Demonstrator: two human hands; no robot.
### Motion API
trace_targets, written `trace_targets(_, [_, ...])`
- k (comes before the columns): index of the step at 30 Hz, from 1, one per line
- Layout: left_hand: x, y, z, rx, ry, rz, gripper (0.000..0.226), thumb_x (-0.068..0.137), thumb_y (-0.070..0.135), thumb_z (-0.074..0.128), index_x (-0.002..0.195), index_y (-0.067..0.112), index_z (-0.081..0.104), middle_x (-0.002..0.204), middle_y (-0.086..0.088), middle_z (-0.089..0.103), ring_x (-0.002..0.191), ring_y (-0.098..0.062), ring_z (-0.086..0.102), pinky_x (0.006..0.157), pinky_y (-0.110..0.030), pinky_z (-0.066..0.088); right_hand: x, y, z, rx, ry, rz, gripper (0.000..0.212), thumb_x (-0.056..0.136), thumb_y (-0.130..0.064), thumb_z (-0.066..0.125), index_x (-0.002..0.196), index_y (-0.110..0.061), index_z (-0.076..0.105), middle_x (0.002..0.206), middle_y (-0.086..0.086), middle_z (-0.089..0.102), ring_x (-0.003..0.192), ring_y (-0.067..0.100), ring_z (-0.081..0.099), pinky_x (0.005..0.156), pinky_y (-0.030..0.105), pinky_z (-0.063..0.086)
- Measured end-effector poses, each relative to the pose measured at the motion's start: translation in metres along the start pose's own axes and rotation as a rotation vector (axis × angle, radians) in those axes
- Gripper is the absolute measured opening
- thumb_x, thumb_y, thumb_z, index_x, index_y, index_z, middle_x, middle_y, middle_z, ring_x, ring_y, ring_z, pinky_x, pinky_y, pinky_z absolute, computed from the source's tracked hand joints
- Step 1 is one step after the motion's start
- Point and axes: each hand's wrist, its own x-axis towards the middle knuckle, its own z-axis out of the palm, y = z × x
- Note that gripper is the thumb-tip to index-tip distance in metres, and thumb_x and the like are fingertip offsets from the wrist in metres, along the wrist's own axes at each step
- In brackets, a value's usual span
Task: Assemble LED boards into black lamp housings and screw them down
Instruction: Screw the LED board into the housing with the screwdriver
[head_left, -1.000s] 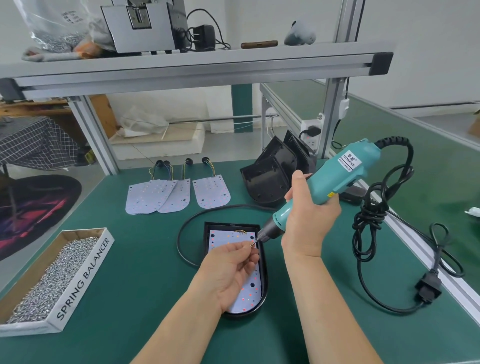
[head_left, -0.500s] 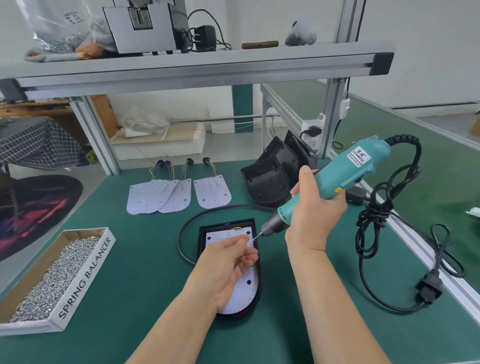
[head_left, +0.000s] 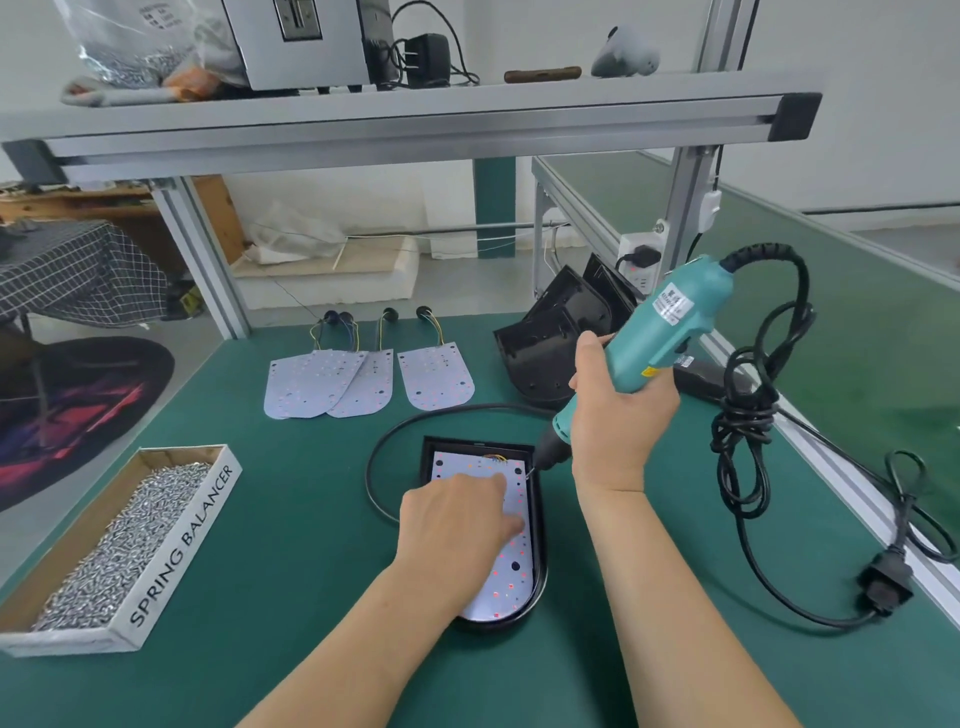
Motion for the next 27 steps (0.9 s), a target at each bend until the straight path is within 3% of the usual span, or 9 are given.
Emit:
trace_targets(3, [0.0,-0.002,0.003,0.014,0.013,0.014,0.029,0.095,0.049,0.049,0.088,0.022,0.045,0.064,0.002,0.04,0.072,-0.026,0.047,0.05,-0.03,0.018,-0.004,0.009,0.003,-0.078,-0.03,-0.02,0.016,0.081,-0.025,0.071,0.074,-0.017,0.058,0.064,0.003,0.061,0.063,0.036,0.06,0.065,0.046,0.057])
trace_targets(7, [0.003,-0.003,0.009,0.034,0.021,0.026,0.025,0.096,0.05,0.047,0.098,0.026,0.052,0.063,0.003,0.038,0.072,-0.026,0.046,0.049,-0.031,0.017,-0.006,0.012,0.006,-0.116,-0.054,-0.05,0.018,0.08,-0.032,0.071,0.069,-0.037,0.057,0.061,-0.002,0.062,0.058,0.029,0.062,0.06,0.041,0.056])
trace_targets(10, [0.006,-0.004,0.013,0.038,0.019,0.032,0.031,0.096,0.05,0.047,0.114,0.027,0.058,0.064,0.004,0.037,0.074,-0.025,0.046,0.049,-0.031,0.017,-0.005,0.013,0.007,-0.125,-0.05,-0.074,0.018,0.08,-0.031,0.072,0.071,-0.033,0.056,0.061,0.004,0.062,0.057,0.031,0.06,0.059,0.044,0.056])
trace_targets(14, [0.005,-0.004,0.014,0.029,0.019,0.036,0.032,0.096,0.05,0.047,0.117,0.028,0.059,0.063,0.004,0.036,0.073,-0.025,0.046,0.049,-0.031,0.017,-0.005,0.017,0.009,-0.141,-0.043,-0.069,0.017,0.08,-0.031,0.072,0.072,-0.028,0.057,0.062,0.005,0.064,0.058,0.03,0.061,0.061,0.046,0.057])
trace_targets(22, [0.006,-0.004,0.012,0.017,0.006,0.036,0.029,0.095,0.048,0.049,0.111,0.027,0.059,0.064,0.004,0.037,0.073,-0.026,0.047,0.049,-0.031,0.017,-0.005,0.022,0.01,-0.146,-0.068,-0.087,0.019,0.079,-0.032,0.071,0.072,-0.022,0.056,0.061,0.006,0.06,0.056,0.027,0.058,0.056,0.034,0.052])
trace_targets(27, [0.006,-0.002,0.011,0.036,0.005,0.039,0.026,0.096,0.046,0.049,0.108,0.026,0.058,0.062,0.003,0.036,0.071,-0.027,0.046,0.049,-0.031,0.017,-0.006,0.023,0.013,-0.149,-0.12,-0.118,0.028,0.078,-0.035,0.07,0.075,-0.011,0.057,0.059,-0.003,0.057,0.055,0.018,0.054,0.058,0.031,0.05])
